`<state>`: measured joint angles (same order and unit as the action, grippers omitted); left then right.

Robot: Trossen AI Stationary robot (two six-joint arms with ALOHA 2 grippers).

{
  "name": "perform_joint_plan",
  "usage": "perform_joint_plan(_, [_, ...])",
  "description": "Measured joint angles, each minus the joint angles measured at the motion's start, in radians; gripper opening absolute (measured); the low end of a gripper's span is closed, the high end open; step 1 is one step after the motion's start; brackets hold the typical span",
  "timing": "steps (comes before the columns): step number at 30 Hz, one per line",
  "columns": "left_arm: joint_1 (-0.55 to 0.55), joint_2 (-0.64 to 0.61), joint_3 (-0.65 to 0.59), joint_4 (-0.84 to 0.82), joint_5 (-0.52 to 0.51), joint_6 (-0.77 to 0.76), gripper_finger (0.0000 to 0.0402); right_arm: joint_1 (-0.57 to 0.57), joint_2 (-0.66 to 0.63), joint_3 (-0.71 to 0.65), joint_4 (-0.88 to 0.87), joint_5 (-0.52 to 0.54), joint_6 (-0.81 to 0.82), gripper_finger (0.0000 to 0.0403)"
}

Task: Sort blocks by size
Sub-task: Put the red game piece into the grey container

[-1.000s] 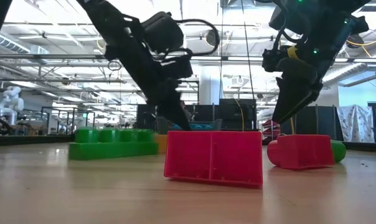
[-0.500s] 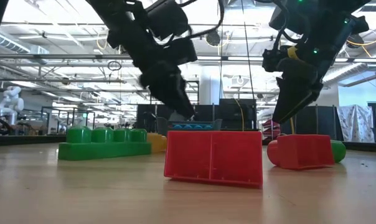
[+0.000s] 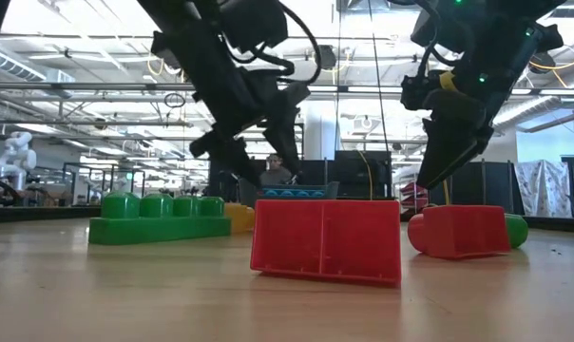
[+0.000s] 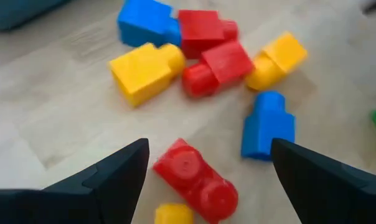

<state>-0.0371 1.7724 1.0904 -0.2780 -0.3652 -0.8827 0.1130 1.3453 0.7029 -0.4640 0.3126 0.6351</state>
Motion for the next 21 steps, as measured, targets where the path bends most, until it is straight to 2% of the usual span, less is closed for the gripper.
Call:
perform_joint_plan(6, [-0.002,0.045,0.002,-0.006,-0.033,-0.122,0.0337,0.000,0.000,0.000,-0.003,-0.001,-0.003,0.0238])
perform_joint_plan(10, [-0.005,0.110,0.000,0.021,0.025,-0.167,0.0337,0.000,0.000,0.000,-0.015,-0.005,-0.002,0.0238])
perform_joint_plan(12, [-0.011,0.135,0.000,0.035,0.050,-0.170,0.0337,0.000,0.000,0.000,-0.017,-0.005,0.000,0.0238])
perform_joint_plan(18, [-0.018,0.164,0.007,0.027,0.045,-0.170,0.0335,0.000,0.000,0.000,-0.025,-0.005,0.008,0.0238])
perform_joint_plan(21, [-0.018,0.165,0.008,-0.012,0.044,-0.131,0.0312,0.000,0.000,0.000,-0.028,-0.005,0.013,0.0238])
